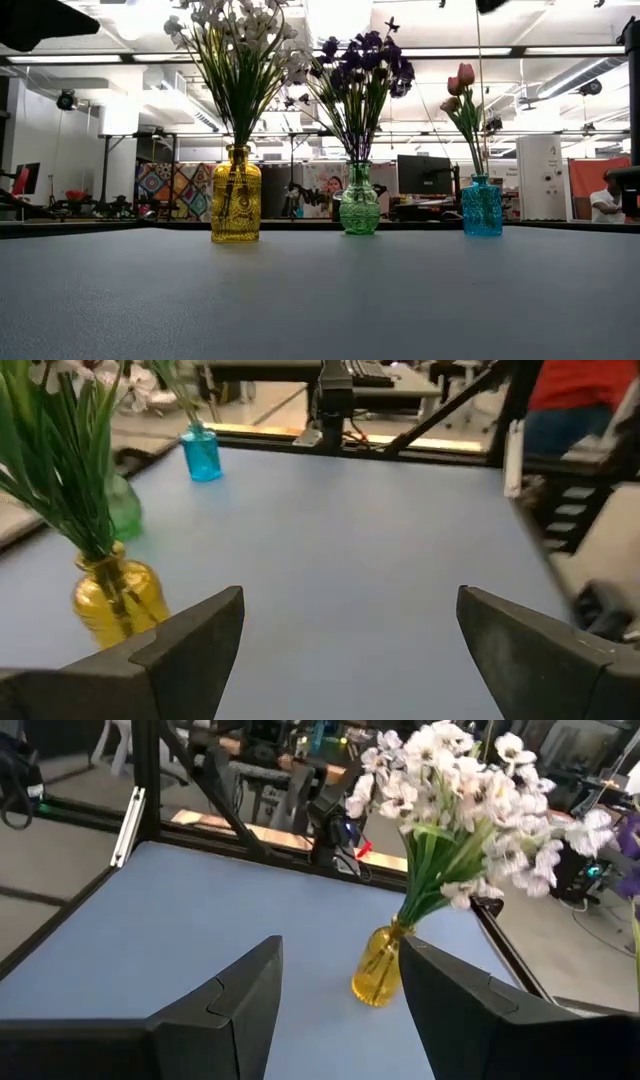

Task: Sort flowers into vase by color
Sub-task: Return to Home Position

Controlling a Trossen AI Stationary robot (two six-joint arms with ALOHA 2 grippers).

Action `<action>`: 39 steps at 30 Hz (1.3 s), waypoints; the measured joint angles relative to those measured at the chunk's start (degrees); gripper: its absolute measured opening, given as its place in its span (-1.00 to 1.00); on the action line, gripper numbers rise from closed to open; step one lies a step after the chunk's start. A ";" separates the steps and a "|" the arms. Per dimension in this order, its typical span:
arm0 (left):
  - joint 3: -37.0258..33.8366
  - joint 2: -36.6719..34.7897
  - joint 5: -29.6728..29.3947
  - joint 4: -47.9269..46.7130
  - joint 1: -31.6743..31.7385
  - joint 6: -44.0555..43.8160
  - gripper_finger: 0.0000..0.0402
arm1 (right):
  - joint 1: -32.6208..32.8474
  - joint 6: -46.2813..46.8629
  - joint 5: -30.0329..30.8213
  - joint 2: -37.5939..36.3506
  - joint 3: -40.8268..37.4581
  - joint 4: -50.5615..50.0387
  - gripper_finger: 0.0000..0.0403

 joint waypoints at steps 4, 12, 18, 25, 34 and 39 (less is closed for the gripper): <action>-0.03 4.92 -5.77 0.63 0.07 0.79 0.73 | 0.00 -0.24 -0.01 -3.72 -6.44 5.25 -0.04; -1.22 3.04 -14.04 -4.14 0.12 1.12 0.73 | -1.32 -6.71 7.76 -16.82 -16.06 11.53 -0.04; 0.59 -3.07 6.70 8.97 0.03 25.74 0.73 | -3.25 -7.11 4.96 -28.92 -19.64 11.46 -0.04; 5.14 -7.76 30.47 18.43 -0.60 52.71 0.73 | -3.30 -7.98 2.32 -37.70 -23.87 12.16 -0.04; -4.96 -22.70 34.64 18.76 1.50 58.80 0.73 | -3.30 -10.21 0.95 -49.84 -28.74 8.95 -0.04; -15.57 -37.41 37.28 19.94 1.48 59.31 0.73 | -3.30 -9.76 1.75 -49.90 -29.67 8.82 -0.04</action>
